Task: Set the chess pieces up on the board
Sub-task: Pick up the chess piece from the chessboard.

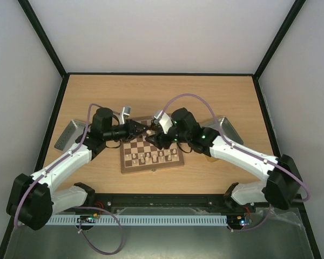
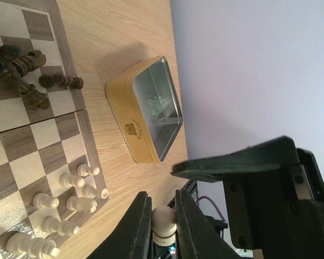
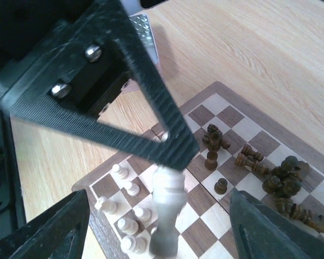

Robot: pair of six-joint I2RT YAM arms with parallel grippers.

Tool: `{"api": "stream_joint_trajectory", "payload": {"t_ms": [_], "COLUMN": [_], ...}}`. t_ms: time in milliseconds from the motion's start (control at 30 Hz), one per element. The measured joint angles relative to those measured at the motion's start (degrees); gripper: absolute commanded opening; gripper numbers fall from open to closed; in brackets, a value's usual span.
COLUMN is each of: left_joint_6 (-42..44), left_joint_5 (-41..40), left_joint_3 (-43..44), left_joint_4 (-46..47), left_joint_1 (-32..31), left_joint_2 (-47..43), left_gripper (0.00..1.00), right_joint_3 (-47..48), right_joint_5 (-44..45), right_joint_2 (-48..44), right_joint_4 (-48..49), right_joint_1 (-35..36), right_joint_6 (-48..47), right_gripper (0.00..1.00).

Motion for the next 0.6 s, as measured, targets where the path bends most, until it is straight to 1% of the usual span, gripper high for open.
{"api": "stream_joint_trajectory", "payload": {"t_ms": [67, 167, 267, 333, 367, 533, 600], "left_joint_6": [-1.3, -3.9, -7.7, -10.6, -12.2, -21.0, -24.3], "left_joint_5": [-0.3, -0.6, -0.9, -1.0, -1.1, -1.8, -1.9], "left_joint_3": [0.0, 0.0, 0.1, 0.4, 0.8, 2.5, 3.1], "left_joint_4": [0.1, 0.4, 1.5, 2.4, 3.0, 7.5, 9.6], "left_joint_1": [0.0, 0.0, 0.0, 0.0, 0.0, 0.0, 0.0], "left_joint_2": [-0.3, -0.9, -1.7, -2.1, -2.2, -2.9, -3.3], "left_gripper": [0.02, 0.03, 0.04, 0.04, 0.04, 0.04, 0.04], "right_joint_3": [-1.9, -5.6, -9.1, -10.3, -10.8, -13.5, -14.6], "right_joint_5": [0.0, 1.4, 4.5, 7.1, 8.5, 11.8, 11.9], "right_joint_2": [-2.8, -8.1, -13.1, -14.6, -15.1, -15.3, -15.2], "right_joint_4": [0.6, 4.3, 10.9, 14.9, 17.1, 25.1, 27.8], "right_joint_1": [0.0, 0.0, 0.0, 0.0, 0.0, 0.0, 0.0], "right_joint_6": [2.4, 8.9, 19.4, 27.1, 32.3, 51.7, 57.2], "right_gripper": [0.74, 0.76, 0.76, 0.76, 0.76, 0.76, 0.75]}}
